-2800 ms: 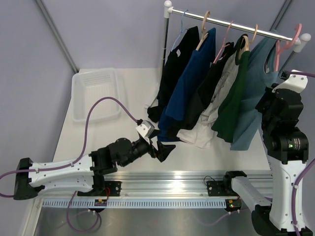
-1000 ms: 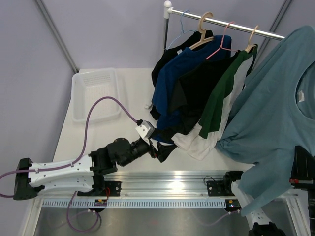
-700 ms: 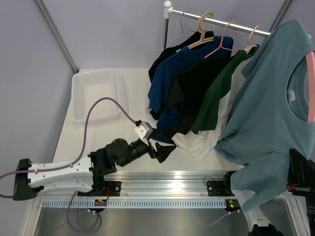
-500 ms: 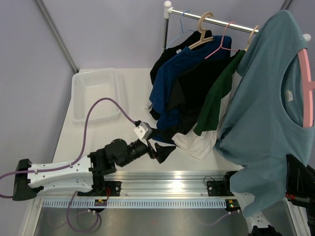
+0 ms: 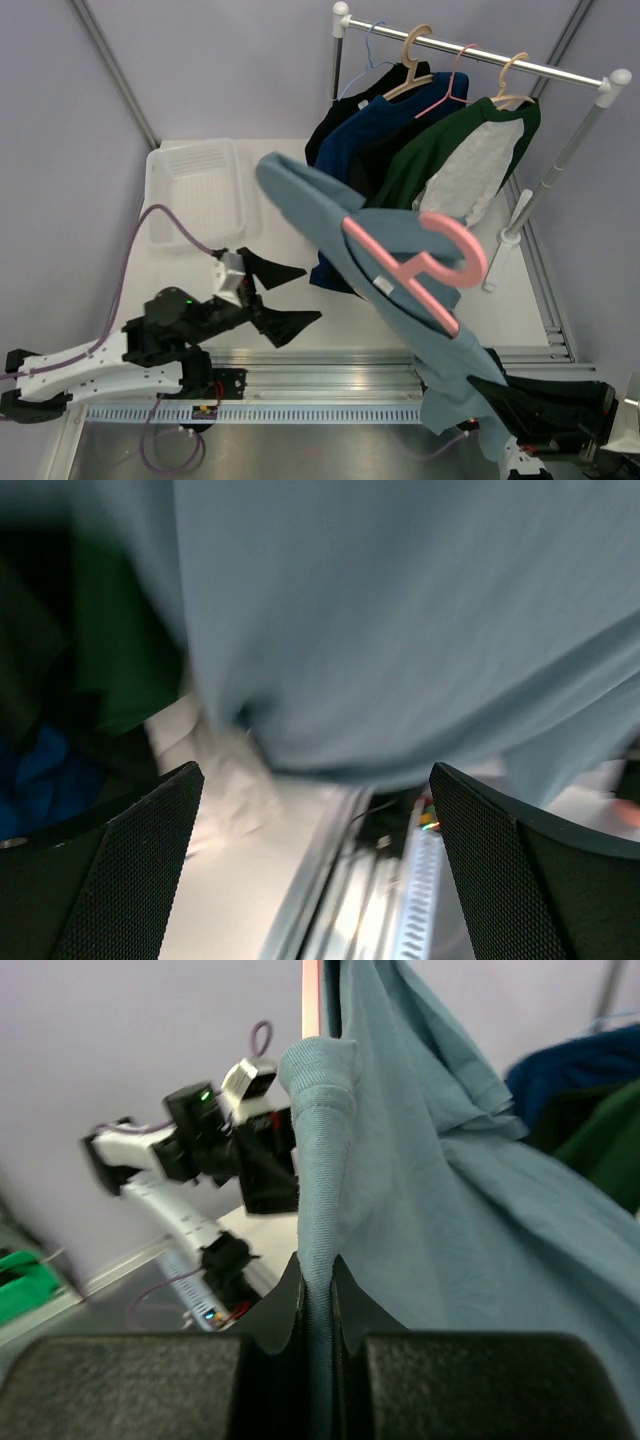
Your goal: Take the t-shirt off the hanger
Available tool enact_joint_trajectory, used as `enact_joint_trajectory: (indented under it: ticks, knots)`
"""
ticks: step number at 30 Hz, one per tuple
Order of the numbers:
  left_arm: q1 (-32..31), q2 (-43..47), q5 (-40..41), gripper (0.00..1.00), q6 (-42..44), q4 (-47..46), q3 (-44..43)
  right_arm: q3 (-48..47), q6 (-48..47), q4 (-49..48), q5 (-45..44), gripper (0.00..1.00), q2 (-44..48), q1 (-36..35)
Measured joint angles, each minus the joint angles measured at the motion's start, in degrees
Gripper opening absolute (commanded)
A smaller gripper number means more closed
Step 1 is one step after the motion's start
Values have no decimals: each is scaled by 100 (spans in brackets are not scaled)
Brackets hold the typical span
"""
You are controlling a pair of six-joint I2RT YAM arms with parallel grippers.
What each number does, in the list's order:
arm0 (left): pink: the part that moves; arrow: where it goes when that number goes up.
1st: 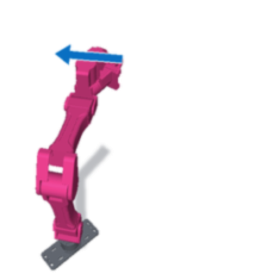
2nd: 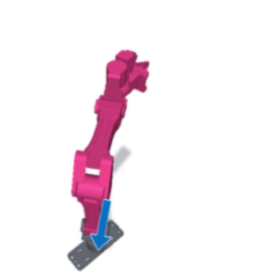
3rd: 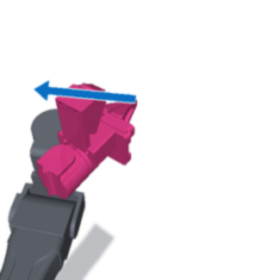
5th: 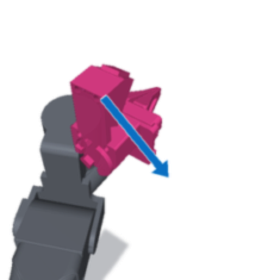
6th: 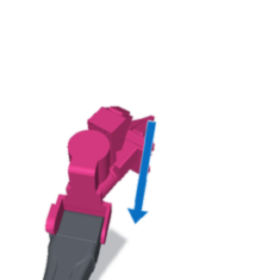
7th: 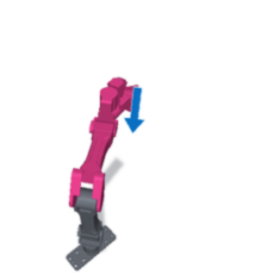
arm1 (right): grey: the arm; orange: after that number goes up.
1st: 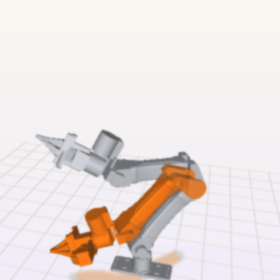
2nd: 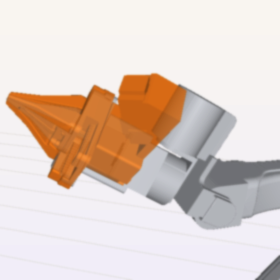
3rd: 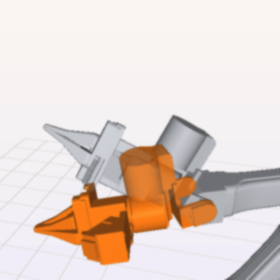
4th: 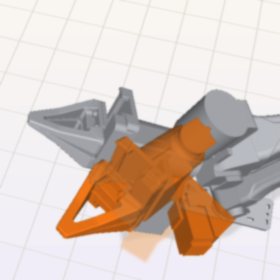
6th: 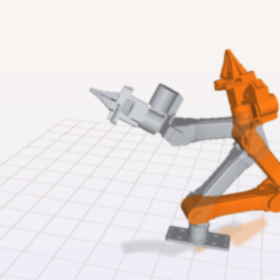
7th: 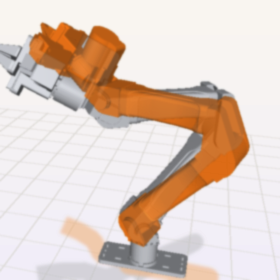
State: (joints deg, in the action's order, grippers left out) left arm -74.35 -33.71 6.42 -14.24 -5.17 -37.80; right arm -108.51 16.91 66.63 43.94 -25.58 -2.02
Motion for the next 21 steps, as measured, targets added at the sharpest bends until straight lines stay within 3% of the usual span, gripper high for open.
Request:
enact_joint_trajectory:
  ticks: [5, 10, 16, 21]
  knots:
    - [0, 1340, -581, 99, -37, 789, -730, 756, 422, -640, 1001, 0, 601, 0]
    - [0, 2057, -568, 99, 44, 1574, -1768, 2006, 588, -1012, 1379, 0, 780, -9]
    - [2, 1882, -122, 99, 393, 2776, -2640, 3373, 525, -1051, 1357, 0, 409, -9]
    - [0, 1296, 140, 99, 605, 3484, -2743, 3958, 160, -1150, 1311, 0, 142, -9]
